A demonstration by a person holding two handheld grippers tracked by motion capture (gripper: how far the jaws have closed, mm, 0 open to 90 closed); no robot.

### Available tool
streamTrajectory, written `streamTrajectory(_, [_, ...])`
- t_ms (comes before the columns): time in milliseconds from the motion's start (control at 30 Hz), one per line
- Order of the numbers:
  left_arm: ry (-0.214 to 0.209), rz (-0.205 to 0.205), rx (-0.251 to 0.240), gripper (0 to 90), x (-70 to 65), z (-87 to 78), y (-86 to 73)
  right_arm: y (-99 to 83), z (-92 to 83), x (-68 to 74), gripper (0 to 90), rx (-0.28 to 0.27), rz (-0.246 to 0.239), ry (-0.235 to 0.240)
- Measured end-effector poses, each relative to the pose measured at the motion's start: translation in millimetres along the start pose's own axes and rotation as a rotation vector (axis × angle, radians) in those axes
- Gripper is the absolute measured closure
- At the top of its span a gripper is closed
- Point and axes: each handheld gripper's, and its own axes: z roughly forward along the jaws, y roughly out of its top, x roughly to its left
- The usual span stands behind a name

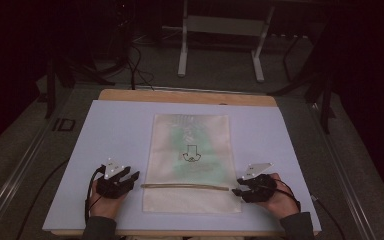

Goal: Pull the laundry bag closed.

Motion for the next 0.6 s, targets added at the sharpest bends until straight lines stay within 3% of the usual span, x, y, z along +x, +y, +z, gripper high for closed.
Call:
streamTrajectory(133, [0.013, 0.013, 0.003, 57.0, -0.6, -0.5, 0.4, -0.7, 0.4, -0.3, 54.8, -0.004, 0.004, 0.008])
streamTrajectory(600, [-0.002, 0.019, 0.001, 56.7, -0.4, -0.5, 0.1, 4.8, 3.3, 4.4, 53.4, 0.0, -0.022, 0.019])
